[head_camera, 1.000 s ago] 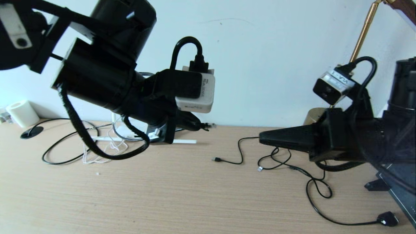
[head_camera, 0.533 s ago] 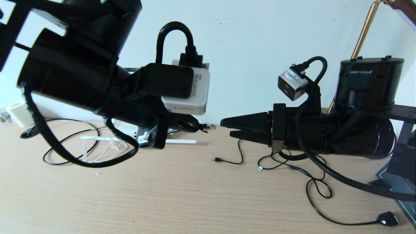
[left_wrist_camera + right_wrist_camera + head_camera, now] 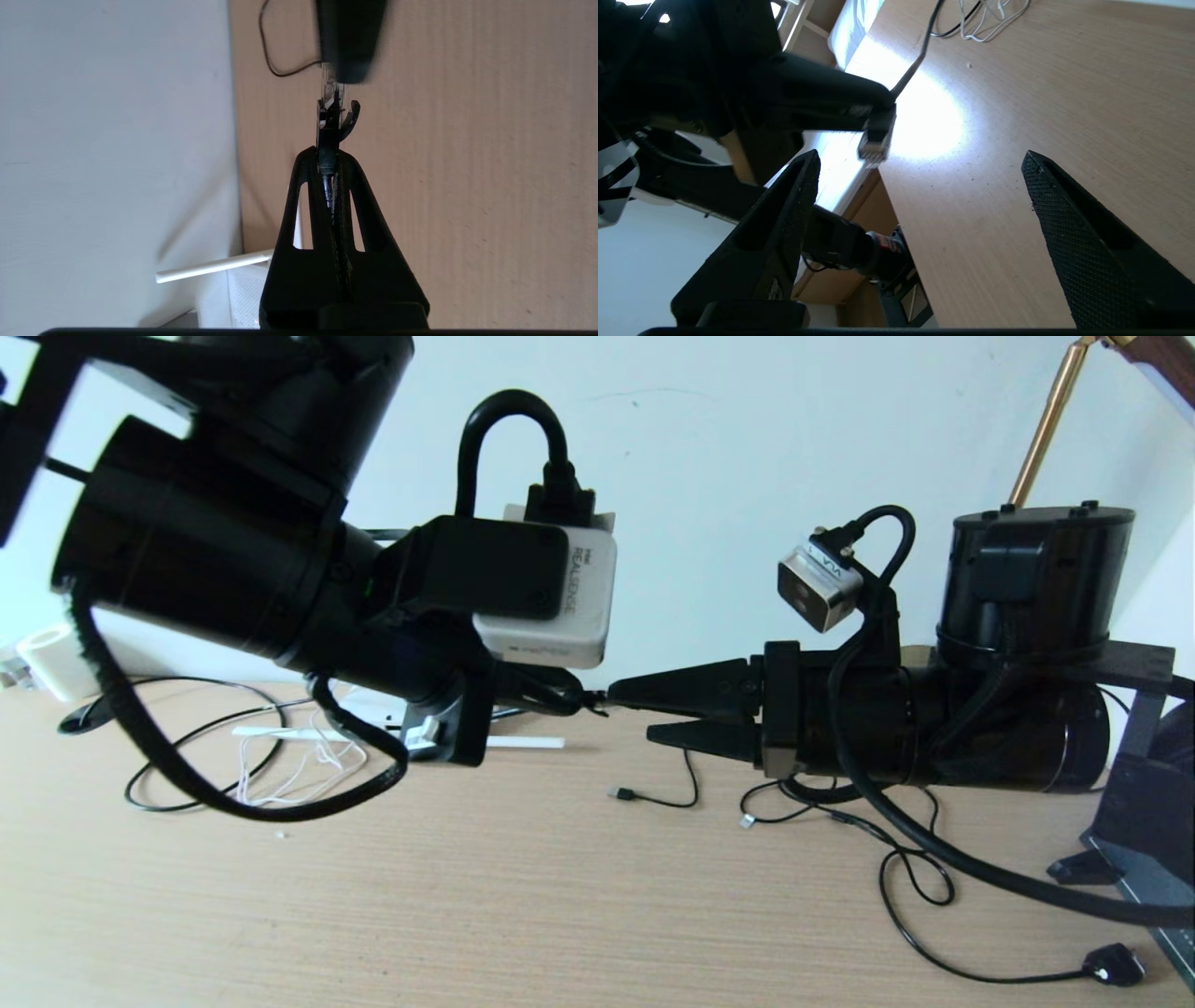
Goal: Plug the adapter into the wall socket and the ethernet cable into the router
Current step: Hand it to the other hand
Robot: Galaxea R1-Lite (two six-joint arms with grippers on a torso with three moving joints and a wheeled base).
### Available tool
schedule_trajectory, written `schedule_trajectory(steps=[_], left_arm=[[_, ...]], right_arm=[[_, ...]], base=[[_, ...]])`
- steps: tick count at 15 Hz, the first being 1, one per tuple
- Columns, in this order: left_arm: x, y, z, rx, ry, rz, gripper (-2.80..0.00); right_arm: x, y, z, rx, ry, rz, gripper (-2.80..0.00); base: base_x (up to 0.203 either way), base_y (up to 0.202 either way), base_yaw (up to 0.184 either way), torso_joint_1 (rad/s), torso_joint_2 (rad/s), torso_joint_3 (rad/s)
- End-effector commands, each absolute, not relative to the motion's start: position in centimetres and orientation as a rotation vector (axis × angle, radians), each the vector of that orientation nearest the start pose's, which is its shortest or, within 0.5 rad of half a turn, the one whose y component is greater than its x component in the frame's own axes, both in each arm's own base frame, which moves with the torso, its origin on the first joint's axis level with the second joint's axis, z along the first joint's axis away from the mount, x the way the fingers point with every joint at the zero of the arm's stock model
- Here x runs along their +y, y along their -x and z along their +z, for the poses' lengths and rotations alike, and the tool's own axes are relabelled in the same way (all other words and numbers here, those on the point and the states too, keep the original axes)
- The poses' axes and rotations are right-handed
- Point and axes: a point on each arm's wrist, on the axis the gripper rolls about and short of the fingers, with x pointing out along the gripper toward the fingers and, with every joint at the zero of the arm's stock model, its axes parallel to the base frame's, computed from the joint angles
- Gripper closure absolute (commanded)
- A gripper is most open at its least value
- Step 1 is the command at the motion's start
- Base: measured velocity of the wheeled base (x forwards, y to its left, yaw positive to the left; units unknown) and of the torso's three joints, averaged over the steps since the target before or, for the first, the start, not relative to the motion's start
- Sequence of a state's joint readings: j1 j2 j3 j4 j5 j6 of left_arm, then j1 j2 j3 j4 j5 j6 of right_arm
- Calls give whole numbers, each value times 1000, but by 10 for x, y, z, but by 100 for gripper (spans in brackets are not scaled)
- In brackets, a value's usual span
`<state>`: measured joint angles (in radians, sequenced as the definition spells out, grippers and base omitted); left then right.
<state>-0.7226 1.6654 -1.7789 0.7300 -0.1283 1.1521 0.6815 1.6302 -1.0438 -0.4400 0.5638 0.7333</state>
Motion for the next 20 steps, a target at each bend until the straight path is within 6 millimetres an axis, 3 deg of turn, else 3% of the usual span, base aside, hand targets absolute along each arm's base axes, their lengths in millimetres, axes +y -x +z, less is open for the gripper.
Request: schedule_trajectory(steps=[1, 4, 12, 13, 20], left_arm=[[-192, -214, 330, 50, -1232, -1090, 0], [-194, -213, 329, 53, -1236, -1094, 0], [-193, -212, 326, 76, -1241, -1084, 0], [-193, -212, 326, 76, -1241, -1084, 0], [-198, -207, 326, 67, -1234, -1100, 0]], right_arm=[[201, -223, 256, 599, -633, 1146, -280], [205, -214, 260, 598, -631, 1175, -280], [206, -214, 259, 602, -643, 1154, -280], [206, -215, 259, 603, -643, 1154, 0], [215, -215, 253, 616, -637, 1172, 0]], base=[[0, 0, 0, 0, 0, 0], [0, 0, 0, 0, 0, 0], [0, 0, 0, 0, 0, 0], [0, 0, 0, 0, 0, 0], [0, 0, 0, 0, 0, 0]])
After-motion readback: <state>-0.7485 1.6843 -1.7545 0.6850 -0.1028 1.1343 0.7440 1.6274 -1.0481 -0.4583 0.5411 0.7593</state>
